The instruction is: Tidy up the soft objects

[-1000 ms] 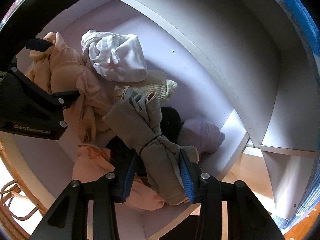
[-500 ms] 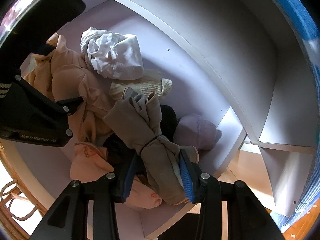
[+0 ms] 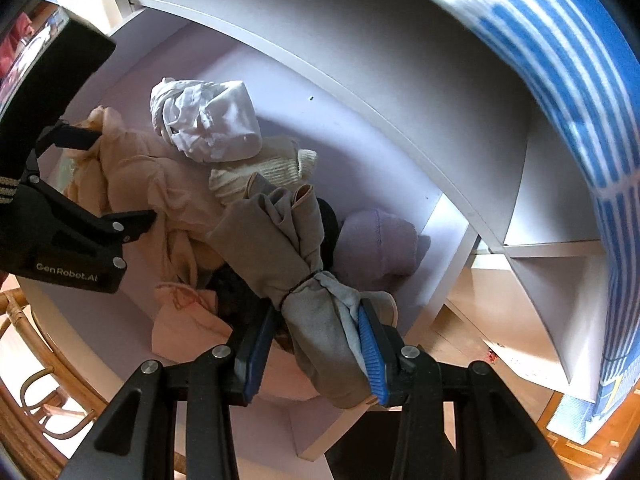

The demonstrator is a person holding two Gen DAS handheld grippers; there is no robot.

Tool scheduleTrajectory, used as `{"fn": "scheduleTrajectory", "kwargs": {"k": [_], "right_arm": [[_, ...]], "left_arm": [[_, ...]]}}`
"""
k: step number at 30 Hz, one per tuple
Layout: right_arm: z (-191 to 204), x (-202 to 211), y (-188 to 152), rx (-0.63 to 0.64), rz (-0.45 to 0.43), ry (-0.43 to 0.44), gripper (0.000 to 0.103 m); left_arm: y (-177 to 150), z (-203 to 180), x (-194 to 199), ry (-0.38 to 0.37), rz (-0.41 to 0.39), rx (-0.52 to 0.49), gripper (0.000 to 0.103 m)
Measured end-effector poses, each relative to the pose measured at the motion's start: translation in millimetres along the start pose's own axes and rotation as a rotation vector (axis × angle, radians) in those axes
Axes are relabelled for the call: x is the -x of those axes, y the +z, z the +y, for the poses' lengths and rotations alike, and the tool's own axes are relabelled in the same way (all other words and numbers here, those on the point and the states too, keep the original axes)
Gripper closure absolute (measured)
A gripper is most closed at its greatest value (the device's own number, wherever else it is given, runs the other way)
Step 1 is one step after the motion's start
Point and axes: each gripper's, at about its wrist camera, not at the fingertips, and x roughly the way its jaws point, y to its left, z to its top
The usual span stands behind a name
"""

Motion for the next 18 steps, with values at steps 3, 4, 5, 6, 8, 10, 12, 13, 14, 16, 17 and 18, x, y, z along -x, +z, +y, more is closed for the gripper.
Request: {"fn": "scheduleTrajectory", "kwargs": {"k": [3, 4, 5, 6, 8, 10, 12, 13, 14, 16, 17, 18], "right_arm": [[0.2, -1.6, 1.4, 0.001, -0.003, 0.008, 0.062], [0.1, -2.1, 1.6, 0.000, -0.003, 0.009, 0.062], [-0.3, -1.2, 1.0, -0.001, -0.003, 0.010, 0.062], [-0.5, -2.4, 1.1, -0.001, -0.001, 0.011, 0.062], [0.4, -2.3, 1.7, -0.002, 0.001, 0.014, 0.062], [-0.3, 2.7, 0.5, -0.005, -0.002, 0.018, 0.062], [-1.4, 7.1, -0.3, -0.010, -0.006, 0.023, 0.062], [-2.0, 10.2, -1.8, -0.013, -0.012, 0.026, 0.062], [-1.9, 12.8, -3.0, -0.018, -0.016, 0.027, 0.062], [-4.4, 18.9, -9.0, -0.035, -0.025, 0.027, 0.062], [-3.1, 21.6, -11.2, -0.046, -0.028, 0.026, 0.062], [-4.1, 24.3, -14.2, -0.059, -0.032, 0.028, 0.062]], "left_arm": [[0.0, -7.4, -6.1, 0.022, 0.012, -0.028, 0.000], [1.2, -10.6, -7.2, 0.023, 0.015, -0.034, 0.000], [1.7, -15.0, -7.4, 0.024, 0.017, -0.044, 0.000], [5.0, -18.9, -7.8, 0.027, 0.020, -0.051, 0.000], [1.2, -20.8, -13.6, 0.028, 0.034, -0.044, 0.000], [2.9, -15.6, -16.2, 0.012, 0.043, -0.029, 0.001], [0.3, -11.6, -15.2, -0.004, 0.045, -0.024, 0.006], [-0.5, -11.1, -15.5, -0.008, 0.049, -0.030, 0.007], [-0.3, -7.1, -15.3, -0.012, 0.050, -0.037, 0.010], [0.6, -5.1, -10.0, -0.021, 0.041, -0.034, 0.017], [4.7, 0.6, -3.1, -0.031, 0.037, -0.024, 0.022], [6.2, 3.1, 1.4, -0.039, 0.034, -0.012, 0.028]]}}
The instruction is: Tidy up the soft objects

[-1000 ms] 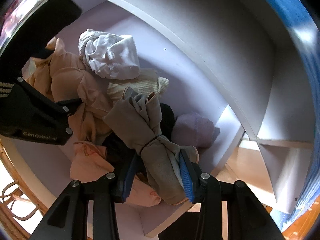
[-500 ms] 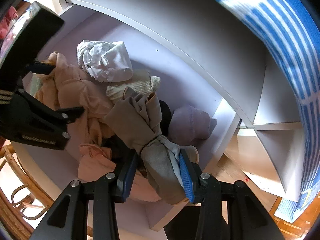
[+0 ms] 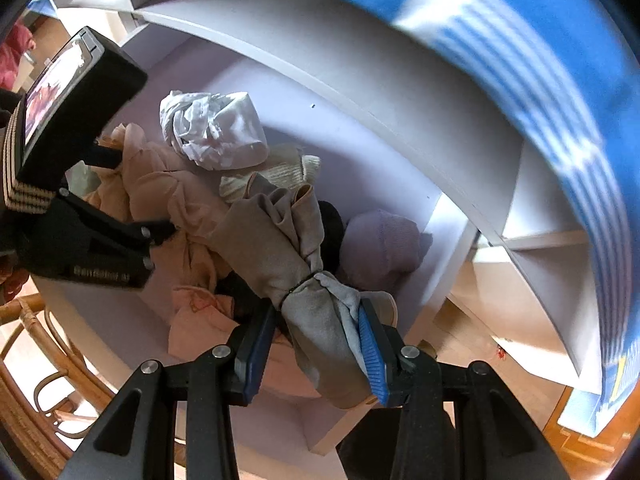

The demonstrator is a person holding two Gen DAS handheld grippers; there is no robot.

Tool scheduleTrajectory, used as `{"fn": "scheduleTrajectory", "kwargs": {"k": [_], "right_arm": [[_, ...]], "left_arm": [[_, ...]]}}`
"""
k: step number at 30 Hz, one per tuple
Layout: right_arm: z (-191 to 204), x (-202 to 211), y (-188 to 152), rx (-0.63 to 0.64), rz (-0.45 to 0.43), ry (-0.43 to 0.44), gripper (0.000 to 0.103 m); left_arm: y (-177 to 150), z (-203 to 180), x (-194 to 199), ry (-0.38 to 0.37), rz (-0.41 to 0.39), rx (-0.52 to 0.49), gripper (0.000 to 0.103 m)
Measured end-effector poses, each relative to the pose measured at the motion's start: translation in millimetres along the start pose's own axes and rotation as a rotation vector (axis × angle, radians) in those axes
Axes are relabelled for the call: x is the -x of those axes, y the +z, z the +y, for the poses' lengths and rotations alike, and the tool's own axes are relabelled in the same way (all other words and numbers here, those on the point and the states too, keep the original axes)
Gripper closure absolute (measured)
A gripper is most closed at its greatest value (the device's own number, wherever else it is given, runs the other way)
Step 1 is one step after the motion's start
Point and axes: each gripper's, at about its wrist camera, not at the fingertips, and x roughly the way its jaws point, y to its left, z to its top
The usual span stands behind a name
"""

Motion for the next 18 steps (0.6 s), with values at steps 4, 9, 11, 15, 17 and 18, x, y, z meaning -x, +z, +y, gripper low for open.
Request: {"fn": "scheduleTrajectory", "kwargs": {"k": [4, 9, 11, 15, 17, 18], "right_arm": [[-5.7, 9.5, -13.9, -0.057, -0.014, 0.014, 0.062], [-12.9, 9.8, -21.7, -0.103, -0.012, 0.029, 0.062], [-17.2, 9.0, -17.4, -0.120, -0.017, 0.033, 0.062], [-20.7, 9.5, -14.1, -0.133, -0.023, 0.036, 0.062], [-22.0, 8.2, -13.5, -0.134, -0.026, 0.042, 0.062], [-21.3, 8.4, -13.7, -0.134, -0.029, 0.044, 0.062]], "left_arm": [[-3.2, 14.2, 14.1, -0.030, -0.007, 0.033, 0.037], [-9.9, 39.2, 33.5, -0.087, 0.003, 0.144, 0.031], [-15.1, 41.6, 51.7, -0.155, -0.006, 0.202, 0.017], [-16.9, 35.6, 65.5, -0.170, -0.017, 0.249, 0.012], [-18.1, 35.9, 53.4, -0.210, 0.045, 0.318, 0.016], [-19.6, 36.6, 44.9, -0.213, 0.073, 0.354, 0.022]]}}
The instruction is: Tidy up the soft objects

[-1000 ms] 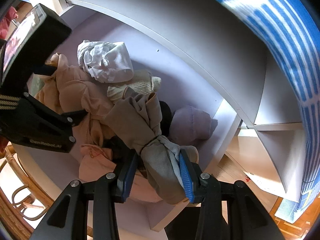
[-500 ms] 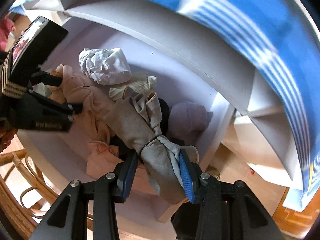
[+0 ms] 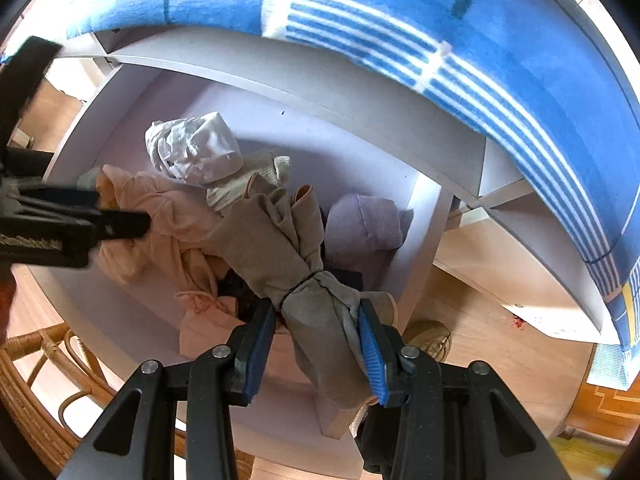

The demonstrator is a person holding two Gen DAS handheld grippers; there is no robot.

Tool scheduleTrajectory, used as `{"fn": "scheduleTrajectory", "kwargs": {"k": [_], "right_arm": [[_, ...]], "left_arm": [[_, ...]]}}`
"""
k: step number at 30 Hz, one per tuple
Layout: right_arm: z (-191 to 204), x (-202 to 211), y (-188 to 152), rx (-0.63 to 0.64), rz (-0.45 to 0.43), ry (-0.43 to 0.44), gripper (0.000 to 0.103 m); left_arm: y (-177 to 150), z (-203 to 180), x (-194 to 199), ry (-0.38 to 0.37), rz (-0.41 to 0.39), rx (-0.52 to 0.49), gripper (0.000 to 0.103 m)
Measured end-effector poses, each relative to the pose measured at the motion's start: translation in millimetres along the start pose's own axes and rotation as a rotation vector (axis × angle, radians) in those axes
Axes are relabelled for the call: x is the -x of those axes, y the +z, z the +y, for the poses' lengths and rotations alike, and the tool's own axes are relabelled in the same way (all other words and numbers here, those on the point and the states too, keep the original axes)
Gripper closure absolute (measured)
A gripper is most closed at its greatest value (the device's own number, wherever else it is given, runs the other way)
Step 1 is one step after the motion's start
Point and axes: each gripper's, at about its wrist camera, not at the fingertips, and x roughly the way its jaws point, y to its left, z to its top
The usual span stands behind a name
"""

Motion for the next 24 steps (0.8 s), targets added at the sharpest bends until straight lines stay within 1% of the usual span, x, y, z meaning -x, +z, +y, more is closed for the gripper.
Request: {"fn": "scheduleTrajectory", "kwargs": {"k": [1, 2, 3, 5, 7, 8, 9, 10, 11, 12, 13, 15, 17, 19, 21, 24], "right_arm": [[1.0, 1.2, 1.1, 0.000, -0.003, 0.003, 0.062], [0.5, 2.0, 1.7, 0.000, -0.006, 0.005, 0.062], [0.1, 3.0, 1.7, -0.002, -0.011, 0.006, 0.062], [-1.2, 3.9, 1.4, -0.007, -0.015, 0.007, 0.062], [-2.1, 3.1, 1.2, -0.009, -0.013, 0.011, 0.062], [-2.1, 2.3, 1.1, -0.010, -0.011, 0.011, 0.062], [-1.9, 1.6, 1.4, -0.010, -0.009, 0.010, 0.062], [-1.6, 1.6, 0.9, -0.008, -0.008, 0.011, 0.062], [-1.1, 1.5, 0.8, -0.007, -0.007, 0.011, 0.062], [-0.8, 1.7, 0.3, -0.006, -0.007, 0.014, 0.062], [-1.3, 2.6, 0.1, -0.008, -0.007, 0.015, 0.062], [-2.7, 5.6, -1.5, -0.016, -0.009, 0.019, 0.062], [-3.1, 9.1, -3.2, -0.019, -0.012, 0.020, 0.062], [-2.9, 15.3, -5.6, -0.023, -0.017, 0.018, 0.062], [-4.2, 22.6, -9.7, -0.043, -0.024, 0.025, 0.062], [-12.5, 34.3, -18.9, -0.129, -0.032, 0.085, 0.062]], "left_arm": [[2.2, 2.5, -9.8, 0.003, 0.024, 0.051, 0.026], [3.9, 8.3, -16.7, 0.001, 0.043, 0.098, 0.032], [5.1, 14.4, -23.3, -0.007, 0.061, 0.145, 0.033], [7.6, 28.9, -38.7, -0.057, 0.100, 0.260, 0.033], [9.1, 41.2, -50.2, -0.118, 0.106, 0.359, 0.029], [9.4, 47.6, -54.6, -0.153, 0.107, 0.406, 0.024], [9.7, 51.8, -57.5, -0.173, 0.106, 0.432, 0.023], [10.4, 54.0, -59.5, -0.175, 0.107, 0.434, 0.023], [11.4, 54.5, -60.2, -0.162, 0.106, 0.412, 0.029], [11.9, 55.9, -57.8, -0.155, 0.098, 0.394, 0.039], [12.7, 55.7, -55.5, -0.152, 0.087, 0.373, 0.044], [14.9, 56.4, -50.3, -0.149, 0.093, 0.316, 0.054], [14.3, 65.2, -39.0, -0.139, 0.104, 0.288, 0.056], [8.2, 71.4, -30.7, -0.085, 0.126, 0.240, 0.057], [-0.7, 70.3, -23.2, -0.052, 0.141, 0.198, 0.058], [-13.6, 69.5, -13.1, -0.041, 0.149, 0.134, 0.058]]}}
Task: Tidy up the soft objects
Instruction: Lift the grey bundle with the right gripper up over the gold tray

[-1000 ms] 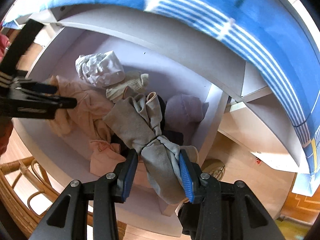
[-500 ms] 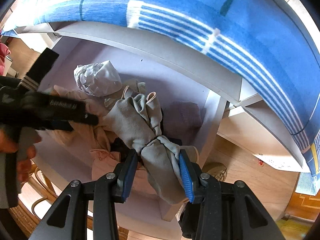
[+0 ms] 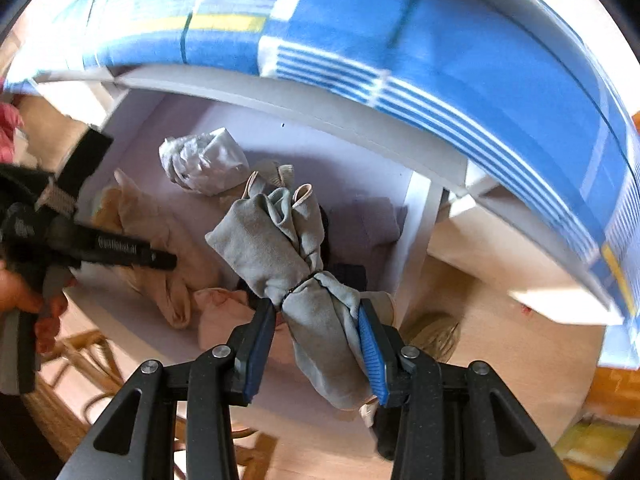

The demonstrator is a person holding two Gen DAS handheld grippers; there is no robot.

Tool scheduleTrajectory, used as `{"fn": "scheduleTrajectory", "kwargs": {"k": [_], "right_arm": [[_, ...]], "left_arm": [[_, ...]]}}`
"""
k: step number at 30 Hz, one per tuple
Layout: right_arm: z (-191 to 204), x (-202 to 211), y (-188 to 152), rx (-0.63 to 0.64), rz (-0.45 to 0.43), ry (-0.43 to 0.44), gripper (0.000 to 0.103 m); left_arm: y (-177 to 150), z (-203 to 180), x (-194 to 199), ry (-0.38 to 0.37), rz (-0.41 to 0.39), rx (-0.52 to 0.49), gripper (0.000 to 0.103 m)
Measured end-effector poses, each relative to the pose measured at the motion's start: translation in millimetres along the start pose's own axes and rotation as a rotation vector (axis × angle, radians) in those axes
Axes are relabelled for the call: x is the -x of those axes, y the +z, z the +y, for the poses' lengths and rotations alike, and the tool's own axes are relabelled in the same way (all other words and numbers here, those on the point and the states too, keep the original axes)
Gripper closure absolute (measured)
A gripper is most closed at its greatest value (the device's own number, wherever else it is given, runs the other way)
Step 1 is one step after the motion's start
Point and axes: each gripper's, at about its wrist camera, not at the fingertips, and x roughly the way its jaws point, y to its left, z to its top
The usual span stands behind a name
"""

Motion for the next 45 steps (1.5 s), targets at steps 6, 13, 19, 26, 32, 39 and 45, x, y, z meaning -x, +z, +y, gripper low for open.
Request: {"fn": "scheduleTrajectory", "kwargs": {"k": [6, 13, 19, 26, 32, 39, 45], "right_arm": [[-24.2, 44.6, -12.7, -0.181, -0.047, 0.120, 0.062], [-43.1, 114.0, -7.4, -0.270, -0.152, 0.166, 0.062], [-52.0, 171.5, 20.4, -0.293, -0.260, 0.178, 0.062], [-60.1, 210.7, 87.6, -0.374, -0.339, 0.202, 0.062], [-62.7, 184.1, 157.8, -0.492, -0.313, 0.246, 0.062], [-71.9, 138.5, 220.4, -0.633, -0.244, 0.207, 0.062], [-68.9, 119.0, 252.8, -0.664, -0.215, 0.092, 0.062]], "left_arm": [[-20.7, -20.0, 18.7, 0.025, -0.055, -0.148, 0.058], [-6.6, -5.7, 26.3, 0.015, -0.081, -0.131, 0.058], [-2.7, -9.4, 27.1, 0.014, -0.111, -0.143, 0.058], [-3.2, -26.7, 30.6, 0.030, -0.155, -0.204, 0.058], [-4.4, -33.5, 32.0, 0.029, -0.176, -0.229, 0.058], [-1.0, -32.3, 39.3, -0.010, -0.192, -0.222, 0.058], [1.4, -30.7, 43.9, -0.034, -0.197, -0.219, 0.058]]}}
